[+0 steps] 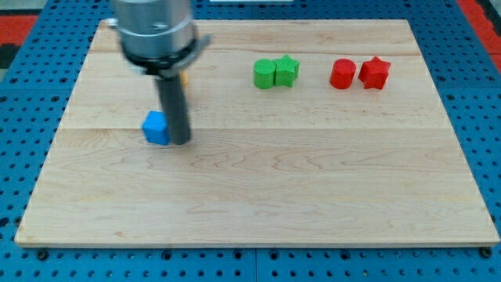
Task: Push the blue cube into the blue triangle
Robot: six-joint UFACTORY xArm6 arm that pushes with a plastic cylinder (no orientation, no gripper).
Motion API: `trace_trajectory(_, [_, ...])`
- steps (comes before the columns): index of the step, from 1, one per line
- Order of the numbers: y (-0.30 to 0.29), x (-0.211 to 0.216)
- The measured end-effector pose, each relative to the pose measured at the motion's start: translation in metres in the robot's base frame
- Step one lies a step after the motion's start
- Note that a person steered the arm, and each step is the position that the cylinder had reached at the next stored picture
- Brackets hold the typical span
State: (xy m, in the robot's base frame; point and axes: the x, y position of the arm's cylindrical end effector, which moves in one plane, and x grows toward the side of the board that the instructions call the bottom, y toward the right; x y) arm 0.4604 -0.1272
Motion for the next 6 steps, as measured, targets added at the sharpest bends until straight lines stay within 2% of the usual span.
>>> trace_trajectory(1, [-0.013,0.008])
trace_trajectory(2, [-0.053,0.027])
trace_trajectory(3, [-0.095,0.027])
trace_trajectory(5, [-0.042,-0.013])
trace_trajectory(6, [-0.019,-0.015])
